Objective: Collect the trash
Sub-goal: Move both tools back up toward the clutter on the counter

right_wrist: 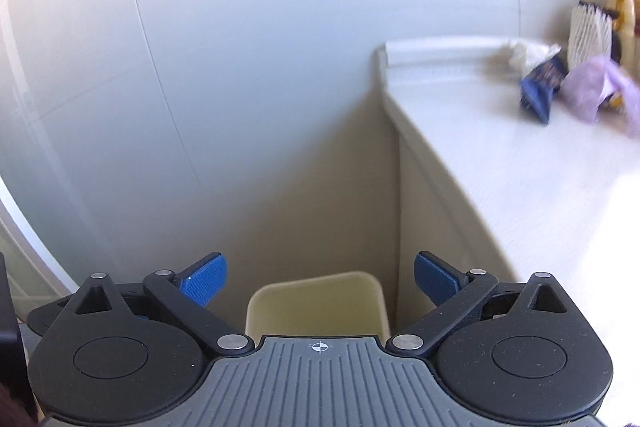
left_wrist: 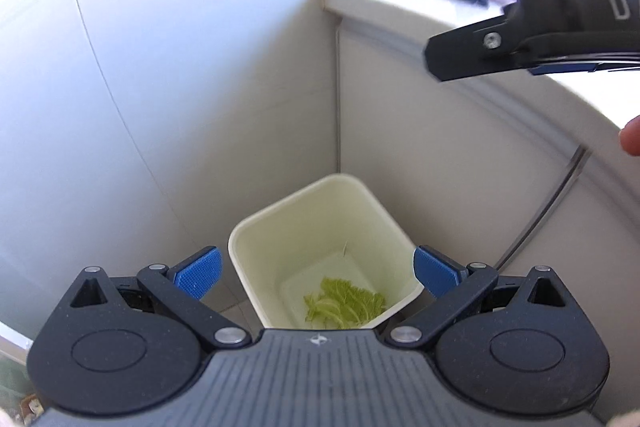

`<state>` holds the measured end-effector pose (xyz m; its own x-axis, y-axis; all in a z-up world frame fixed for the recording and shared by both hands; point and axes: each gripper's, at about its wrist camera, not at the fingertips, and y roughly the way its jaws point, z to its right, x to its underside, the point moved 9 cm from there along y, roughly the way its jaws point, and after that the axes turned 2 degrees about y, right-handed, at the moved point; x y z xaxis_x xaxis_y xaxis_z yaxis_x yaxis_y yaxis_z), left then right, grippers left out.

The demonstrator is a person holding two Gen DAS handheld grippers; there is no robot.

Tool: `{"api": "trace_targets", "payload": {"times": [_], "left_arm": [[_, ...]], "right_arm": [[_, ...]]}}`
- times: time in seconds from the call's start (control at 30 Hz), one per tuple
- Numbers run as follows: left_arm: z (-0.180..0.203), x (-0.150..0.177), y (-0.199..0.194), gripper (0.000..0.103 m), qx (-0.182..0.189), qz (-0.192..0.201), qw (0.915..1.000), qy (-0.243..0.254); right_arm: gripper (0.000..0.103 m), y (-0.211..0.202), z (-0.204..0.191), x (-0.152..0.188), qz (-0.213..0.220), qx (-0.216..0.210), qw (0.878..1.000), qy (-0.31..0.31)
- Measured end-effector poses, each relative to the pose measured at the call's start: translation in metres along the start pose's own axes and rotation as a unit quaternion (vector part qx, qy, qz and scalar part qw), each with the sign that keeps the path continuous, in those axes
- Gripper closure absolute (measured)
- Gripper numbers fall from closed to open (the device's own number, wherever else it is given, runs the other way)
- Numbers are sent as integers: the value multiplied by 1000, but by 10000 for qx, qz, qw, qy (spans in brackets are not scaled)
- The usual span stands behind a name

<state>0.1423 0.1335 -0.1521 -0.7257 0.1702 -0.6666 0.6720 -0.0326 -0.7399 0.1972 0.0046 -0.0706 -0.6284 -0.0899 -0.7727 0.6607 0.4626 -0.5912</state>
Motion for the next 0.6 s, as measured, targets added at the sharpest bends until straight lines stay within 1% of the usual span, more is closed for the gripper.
{"api": "trace_targets", "payload": {"times": [0.1, 0.2, 0.23, 0.3, 0.33, 0.4, 0.5, 0.6], "left_arm": [[4, -17, -10, 1, 77, 134, 9999, 35], [7, -35, -16, 1, 191, 250, 9995, 10], [12, -42, -23, 1, 246, 280, 9993, -10], [16, -55, -24, 1, 351, 327, 9988, 5], [17, -59, -18, 1, 390, 360, 9986, 45], [28, -74, -24, 1, 409, 444, 9981, 139], [43, -95, -15, 0, 488, 572, 9967, 301], [57, -119, -5, 1, 584, 678, 9949, 465]], "right_arm": [[0, -19, 11, -19, 156, 79, 9998, 28], [0, -34, 28, -35, 283, 157, 9994, 153], [0, -39, 35, -39, 346, 194, 9990, 187], [0, -49, 52, -46, 465, 362, 9981, 178], [0, -53, 62, -50, 485, 482, 9975, 151], [0, -57, 82, -56, 473, 689, 9964, 153], [0, -60, 119, -65, 478, 938, 9940, 302], [0, -71, 153, -71, 683, 1109, 9908, 357]]}}
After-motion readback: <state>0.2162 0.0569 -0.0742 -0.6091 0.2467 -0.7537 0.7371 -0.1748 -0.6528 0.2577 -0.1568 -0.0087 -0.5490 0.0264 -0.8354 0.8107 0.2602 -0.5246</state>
